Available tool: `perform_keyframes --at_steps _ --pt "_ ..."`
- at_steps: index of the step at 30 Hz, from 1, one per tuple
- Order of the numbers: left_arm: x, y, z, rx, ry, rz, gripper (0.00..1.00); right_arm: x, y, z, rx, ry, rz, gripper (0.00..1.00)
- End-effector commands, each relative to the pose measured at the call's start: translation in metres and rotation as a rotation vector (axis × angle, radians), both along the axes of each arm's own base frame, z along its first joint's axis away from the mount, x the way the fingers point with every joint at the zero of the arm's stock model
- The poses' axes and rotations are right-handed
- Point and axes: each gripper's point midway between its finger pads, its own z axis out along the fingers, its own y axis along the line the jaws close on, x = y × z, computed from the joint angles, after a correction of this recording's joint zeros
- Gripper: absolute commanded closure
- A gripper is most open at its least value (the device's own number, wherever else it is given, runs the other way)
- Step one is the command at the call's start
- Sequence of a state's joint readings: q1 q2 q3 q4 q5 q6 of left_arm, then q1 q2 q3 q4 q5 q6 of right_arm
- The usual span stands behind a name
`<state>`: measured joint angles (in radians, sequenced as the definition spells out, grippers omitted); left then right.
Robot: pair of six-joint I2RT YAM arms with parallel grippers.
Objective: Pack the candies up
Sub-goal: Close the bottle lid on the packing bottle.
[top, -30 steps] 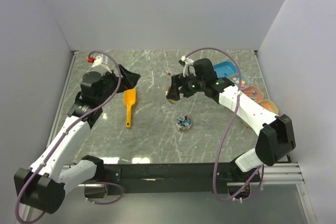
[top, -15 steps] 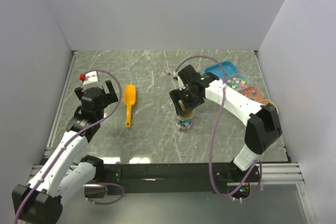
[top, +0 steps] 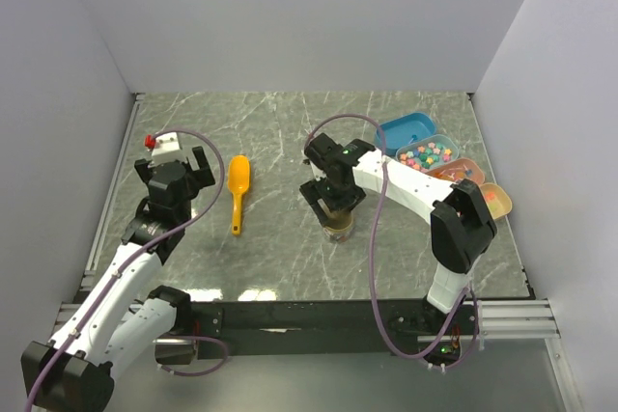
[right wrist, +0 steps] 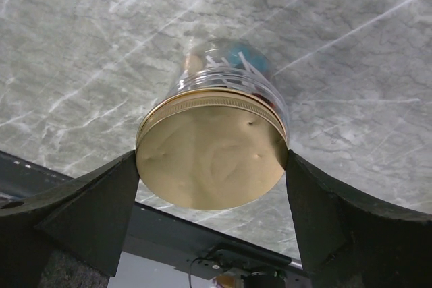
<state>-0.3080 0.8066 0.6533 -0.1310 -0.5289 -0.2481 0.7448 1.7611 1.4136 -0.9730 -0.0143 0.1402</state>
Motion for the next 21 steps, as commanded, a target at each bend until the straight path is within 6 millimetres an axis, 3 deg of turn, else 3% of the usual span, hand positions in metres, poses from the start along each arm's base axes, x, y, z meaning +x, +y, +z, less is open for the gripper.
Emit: perform_keyframes --at_steps 1,7,21 --pt "0.001 0.001 0.011 0.009 -0.049 0.007 0.01 0.008 -0.001 0.008 -0.036 -0.044 -0.019 0.27" --pt "0.001 -0.003 0.009 0.012 -0.047 -0.009 0.01 0.012 -0.007 0.007 -0.079 -0.063 -0.033 0.27" --pt "0.002 -0.006 0.009 0.012 -0.049 -0.028 0.01 0.007 0.002 0.003 -0.064 -0.042 -0.001 0.27"
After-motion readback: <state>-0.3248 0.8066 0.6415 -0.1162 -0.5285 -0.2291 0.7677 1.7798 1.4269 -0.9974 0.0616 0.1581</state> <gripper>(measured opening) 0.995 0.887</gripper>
